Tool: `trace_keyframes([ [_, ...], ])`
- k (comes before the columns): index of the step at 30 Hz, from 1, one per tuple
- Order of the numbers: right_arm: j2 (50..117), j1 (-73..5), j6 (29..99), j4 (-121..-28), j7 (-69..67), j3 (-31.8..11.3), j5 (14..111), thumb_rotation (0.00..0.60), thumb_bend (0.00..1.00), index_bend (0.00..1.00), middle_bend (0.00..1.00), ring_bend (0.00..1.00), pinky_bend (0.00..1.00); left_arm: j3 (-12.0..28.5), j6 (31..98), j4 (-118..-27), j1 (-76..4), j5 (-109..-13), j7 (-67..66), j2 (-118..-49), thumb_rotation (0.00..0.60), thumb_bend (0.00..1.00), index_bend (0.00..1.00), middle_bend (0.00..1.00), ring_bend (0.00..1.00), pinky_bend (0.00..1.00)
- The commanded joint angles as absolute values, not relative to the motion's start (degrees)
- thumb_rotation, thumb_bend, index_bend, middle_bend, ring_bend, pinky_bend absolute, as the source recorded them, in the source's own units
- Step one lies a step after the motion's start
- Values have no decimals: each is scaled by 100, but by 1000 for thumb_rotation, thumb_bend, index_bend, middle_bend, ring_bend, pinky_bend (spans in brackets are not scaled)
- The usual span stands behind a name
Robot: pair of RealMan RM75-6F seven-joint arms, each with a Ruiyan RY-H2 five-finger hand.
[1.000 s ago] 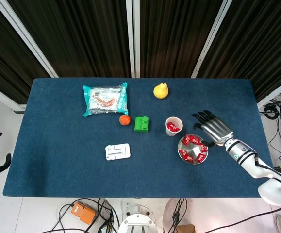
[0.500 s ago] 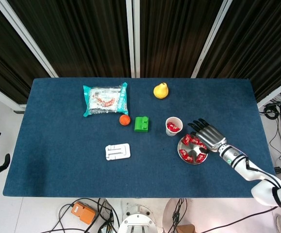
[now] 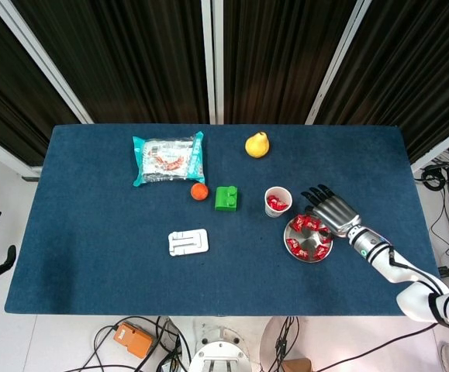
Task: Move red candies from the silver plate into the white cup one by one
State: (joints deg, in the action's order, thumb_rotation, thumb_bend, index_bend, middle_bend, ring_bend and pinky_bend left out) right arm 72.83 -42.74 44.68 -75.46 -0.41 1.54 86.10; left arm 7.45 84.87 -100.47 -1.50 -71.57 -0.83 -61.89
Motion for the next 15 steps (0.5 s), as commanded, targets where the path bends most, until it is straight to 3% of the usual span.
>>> trace_keyframes([
  [1, 7259, -4268, 4374, -7511, -12, 165, 8537, 600, 436, 440, 110, 53, 0, 742, 8484, -10051, -151, -7159, -87, -6189, 600, 347, 160, 0, 0, 0],
  [15, 7406, -4318, 4250, -7282, -92, 165, 8566, 600, 436, 463, 110, 53, 0, 750, 8499, -10056, -145, -7166, -66, -6190, 600, 347, 160, 0, 0, 0],
])
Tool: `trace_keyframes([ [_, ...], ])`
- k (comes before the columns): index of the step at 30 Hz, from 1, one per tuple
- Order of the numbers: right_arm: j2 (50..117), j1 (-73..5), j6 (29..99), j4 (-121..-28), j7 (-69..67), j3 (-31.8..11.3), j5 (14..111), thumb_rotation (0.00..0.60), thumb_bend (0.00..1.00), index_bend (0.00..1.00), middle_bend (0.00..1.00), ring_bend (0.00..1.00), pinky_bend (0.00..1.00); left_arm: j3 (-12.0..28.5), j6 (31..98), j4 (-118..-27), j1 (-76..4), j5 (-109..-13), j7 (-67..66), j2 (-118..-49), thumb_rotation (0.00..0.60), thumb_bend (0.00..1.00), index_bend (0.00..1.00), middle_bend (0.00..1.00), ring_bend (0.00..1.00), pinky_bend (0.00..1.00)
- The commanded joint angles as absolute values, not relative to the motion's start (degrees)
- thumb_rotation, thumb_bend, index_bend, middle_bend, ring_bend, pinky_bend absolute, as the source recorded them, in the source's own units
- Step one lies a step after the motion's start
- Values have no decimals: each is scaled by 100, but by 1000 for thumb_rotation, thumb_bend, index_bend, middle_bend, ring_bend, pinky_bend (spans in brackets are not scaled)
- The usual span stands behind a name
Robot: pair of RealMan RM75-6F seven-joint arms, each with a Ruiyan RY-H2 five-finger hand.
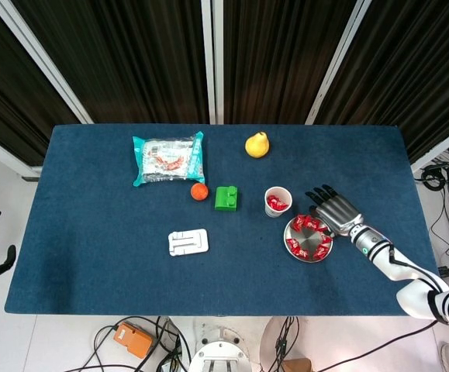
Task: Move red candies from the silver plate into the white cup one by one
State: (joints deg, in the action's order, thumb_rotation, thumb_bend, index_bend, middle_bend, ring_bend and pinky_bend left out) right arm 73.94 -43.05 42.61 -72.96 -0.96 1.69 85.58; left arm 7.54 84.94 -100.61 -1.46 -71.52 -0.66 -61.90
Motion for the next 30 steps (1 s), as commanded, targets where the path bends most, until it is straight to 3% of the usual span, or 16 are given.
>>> trace_keyframes([
  [1, 7413, -4325, 4243, -7278, -93, 161, 8568, 600, 436, 466, 110, 53, 0, 748, 8502, -10054, -143, -7169, -64, -6191, 600, 347, 160, 0, 0, 0],
  [15, 7375, -4379, 4131, -7413, 97, 194, 8577, 600, 436, 486, 110, 53, 0, 762, 8508, -10057, -132, -7152, -21, -6176, 600, 346, 160, 0, 0, 0],
  [30, 7495, -4485, 4042, -7384, 585, 93, 8447, 600, 403, 388, 110, 48, 0, 767, 8507, -10058, -127, -7136, -21, -6174, 600, 347, 160, 0, 0, 0],
])
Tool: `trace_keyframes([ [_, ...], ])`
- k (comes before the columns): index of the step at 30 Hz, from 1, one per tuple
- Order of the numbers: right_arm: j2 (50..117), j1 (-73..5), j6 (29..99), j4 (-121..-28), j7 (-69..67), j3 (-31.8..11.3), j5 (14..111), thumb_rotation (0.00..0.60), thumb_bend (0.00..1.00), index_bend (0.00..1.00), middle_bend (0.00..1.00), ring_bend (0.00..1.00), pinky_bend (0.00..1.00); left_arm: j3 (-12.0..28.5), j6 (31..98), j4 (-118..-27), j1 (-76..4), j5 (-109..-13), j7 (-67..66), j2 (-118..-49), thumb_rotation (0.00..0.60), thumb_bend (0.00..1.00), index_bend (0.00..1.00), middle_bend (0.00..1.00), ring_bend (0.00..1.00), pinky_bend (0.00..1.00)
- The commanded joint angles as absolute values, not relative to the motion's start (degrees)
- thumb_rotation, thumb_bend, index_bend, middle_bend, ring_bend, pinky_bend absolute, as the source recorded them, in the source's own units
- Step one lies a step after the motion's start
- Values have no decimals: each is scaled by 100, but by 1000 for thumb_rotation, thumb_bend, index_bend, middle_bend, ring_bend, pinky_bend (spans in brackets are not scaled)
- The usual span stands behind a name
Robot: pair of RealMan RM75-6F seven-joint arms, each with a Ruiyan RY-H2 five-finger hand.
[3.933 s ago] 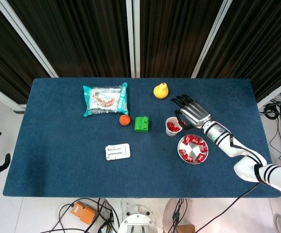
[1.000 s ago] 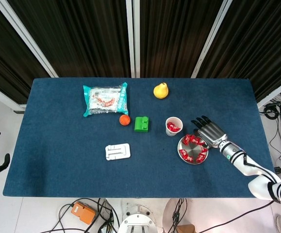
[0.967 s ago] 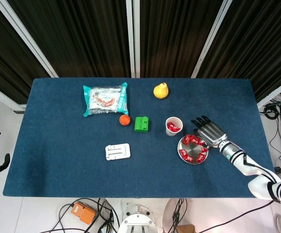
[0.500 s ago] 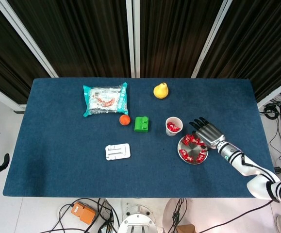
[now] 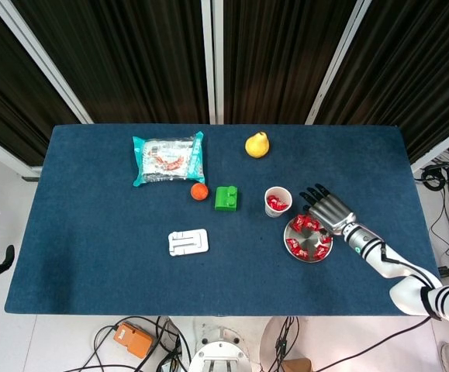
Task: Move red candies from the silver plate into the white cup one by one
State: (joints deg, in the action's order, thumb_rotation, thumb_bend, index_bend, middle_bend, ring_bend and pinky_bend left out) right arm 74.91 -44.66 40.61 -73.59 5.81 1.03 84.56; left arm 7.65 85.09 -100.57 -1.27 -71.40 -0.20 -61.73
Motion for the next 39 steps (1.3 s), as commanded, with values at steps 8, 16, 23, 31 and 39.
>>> trace_keyframes([
  [8, 7492, -4530, 4004, -7513, 506, 148, 8550, 600, 401, 412, 110, 49, 0, 775, 8511, -10063, -125, -7126, -12, -6170, 600, 346, 160, 0, 0, 0],
  [16, 7432, -4512, 3992, -7542, 602, 172, 8501, 600, 401, 473, 110, 49, 0, 779, 8499, -10060, -125, -7122, 15, -6163, 600, 347, 160, 0, 0, 0],
  [23, 7403, -4486, 4021, -7509, 835, 168, 8431, 600, 401, 478, 110, 49, 0, 775, 8507, -10064, -122, -7129, 1, -6165, 600, 347, 160, 0, 0, 0],
  [31, 7545, -4495, 3992, -7343, 972, 195, 8439, 600, 401, 476, 110, 49, 0, 780, 8511, -10065, -119, -7113, -7, -6165, 600, 347, 160, 0, 0, 0],
  [39, 7592, -4526, 3982, -7329, 880, 221, 8523, 600, 401, 519, 110, 49, 0, 793, 8496, -10064, -123, -7085, 7, -6159, 600, 347, 160, 0, 0, 0],
])
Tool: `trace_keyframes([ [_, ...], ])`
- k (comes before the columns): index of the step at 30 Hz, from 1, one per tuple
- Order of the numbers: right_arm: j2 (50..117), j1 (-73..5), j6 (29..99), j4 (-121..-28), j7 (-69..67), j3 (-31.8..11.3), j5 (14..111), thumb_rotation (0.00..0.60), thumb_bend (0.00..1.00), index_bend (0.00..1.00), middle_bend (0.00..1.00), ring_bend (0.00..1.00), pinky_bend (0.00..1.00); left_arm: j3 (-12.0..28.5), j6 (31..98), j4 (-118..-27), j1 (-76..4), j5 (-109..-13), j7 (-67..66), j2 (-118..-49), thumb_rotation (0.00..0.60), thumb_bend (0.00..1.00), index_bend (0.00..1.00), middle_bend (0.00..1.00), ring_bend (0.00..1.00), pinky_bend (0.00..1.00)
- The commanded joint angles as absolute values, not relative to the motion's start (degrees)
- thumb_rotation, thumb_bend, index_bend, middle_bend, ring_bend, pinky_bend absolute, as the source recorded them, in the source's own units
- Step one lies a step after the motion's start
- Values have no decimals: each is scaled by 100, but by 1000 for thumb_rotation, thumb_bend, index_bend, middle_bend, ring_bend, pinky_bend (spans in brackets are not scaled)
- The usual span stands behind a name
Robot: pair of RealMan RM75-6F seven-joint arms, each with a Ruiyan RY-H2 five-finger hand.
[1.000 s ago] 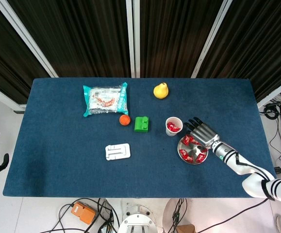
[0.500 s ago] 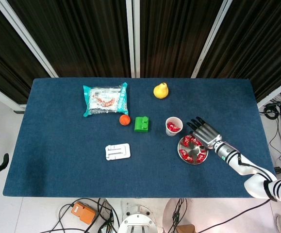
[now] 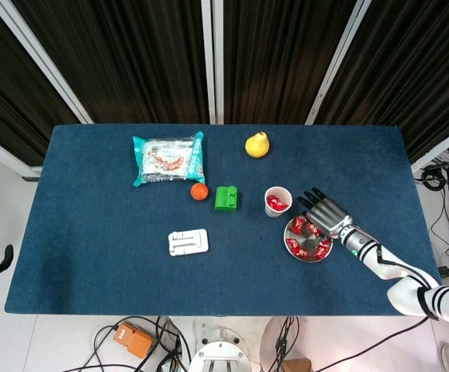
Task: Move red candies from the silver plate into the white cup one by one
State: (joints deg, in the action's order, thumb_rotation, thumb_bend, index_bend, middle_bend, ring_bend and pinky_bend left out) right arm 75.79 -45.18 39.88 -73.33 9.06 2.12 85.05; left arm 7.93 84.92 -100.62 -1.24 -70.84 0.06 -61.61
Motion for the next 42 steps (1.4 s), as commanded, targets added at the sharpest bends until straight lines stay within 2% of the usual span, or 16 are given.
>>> trace_keyframes([
  [1, 7600, -4530, 3977, -7321, 870, 226, 8532, 600, 401, 522, 110, 49, 0, 792, 8499, -10068, -121, -7088, 10, -6158, 600, 347, 160, 0, 0, 0],
  [11, 7617, -4545, 3966, -7321, 735, 255, 8587, 600, 439, 548, 110, 49, 0, 791, 8483, -10080, -121, -7065, -1, -6156, 600, 347, 167, 0, 0, 0],
  [16, 7596, -4549, 3946, -7339, 670, 284, 8613, 600, 579, 606, 110, 49, 0, 793, 8486, -10093, -123, -7057, -25, -6157, 600, 347, 167, 0, 0, 0],
  [19, 7565, -4538, 3973, -7360, 635, 284, 8618, 600, 615, 620, 110, 49, 0, 792, 8483, -10093, -124, -7058, -26, -6156, 600, 347, 167, 0, 0, 0],
  [33, 6537, -4380, 4746, -8430, 243, -95, 8591, 600, 626, 632, 110, 49, 0, 773, 8505, -10087, -133, -7122, -68, -6182, 600, 347, 167, 0, 0, 0],
  [42, 6724, -4727, 4604, -8213, 139, -527, 8416, 600, 626, 627, 110, 49, 0, 768, 8501, -10076, -146, -7148, -87, -6200, 600, 347, 167, 0, 0, 0],
])
